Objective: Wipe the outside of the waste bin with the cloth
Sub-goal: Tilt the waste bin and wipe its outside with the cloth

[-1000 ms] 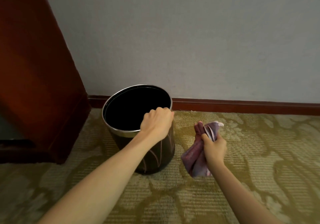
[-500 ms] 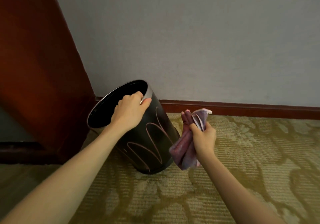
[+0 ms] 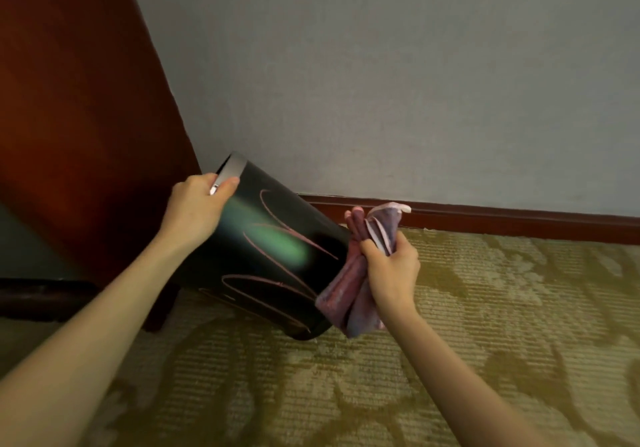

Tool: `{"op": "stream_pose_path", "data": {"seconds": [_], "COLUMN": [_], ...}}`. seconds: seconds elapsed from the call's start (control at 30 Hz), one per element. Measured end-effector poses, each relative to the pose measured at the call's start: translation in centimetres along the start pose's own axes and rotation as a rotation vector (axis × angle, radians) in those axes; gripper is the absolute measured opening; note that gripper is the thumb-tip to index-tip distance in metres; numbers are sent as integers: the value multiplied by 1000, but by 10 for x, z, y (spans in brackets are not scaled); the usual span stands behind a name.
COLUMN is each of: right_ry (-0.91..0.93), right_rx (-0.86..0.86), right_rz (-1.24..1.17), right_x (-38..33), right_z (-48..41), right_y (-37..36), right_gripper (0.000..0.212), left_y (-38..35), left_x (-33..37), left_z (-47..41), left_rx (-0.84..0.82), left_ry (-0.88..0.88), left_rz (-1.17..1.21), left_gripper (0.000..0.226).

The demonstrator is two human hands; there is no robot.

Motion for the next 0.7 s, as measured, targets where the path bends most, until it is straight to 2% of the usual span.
{"op": "stream_pose_path", "data": {"seconds": [0.2, 0.37, 0.5, 0.6, 0.7], "right_ry": [202, 215, 235, 258, 205], "right_rx": [-208, -61, 16, 4, -66], "right_rz": [84, 251, 327, 387, 462], "right_x": [0, 5, 2, -3, -6], "right_z": [49, 43, 16, -10, -42], "right_y": [-48, -62, -68, -72, -81], "right_gripper": [18, 31, 27, 25, 27], "left_y": [1, -2, -7, -8, -5], "left_x": [-6, 1, 6, 5, 3], "left_z": [-8, -11, -12, -15, -14], "left_rx": [11, -7, 5, -4, -6], "left_ry": [33, -13, -66, -84, -102], "left_rz": [-39, -43, -54, -67, -62], "left_gripper": [47, 50, 50, 52, 53]}}
Point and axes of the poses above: each hand's wrist, its own z-axis away from the middle knuckle, its own y-axis out of the back of the hand, x = y × z, the point moved 3 cm from there along -z, towards the middle knuckle, and after that the axes turned 5 degrees about x, right-handed, at the moved point
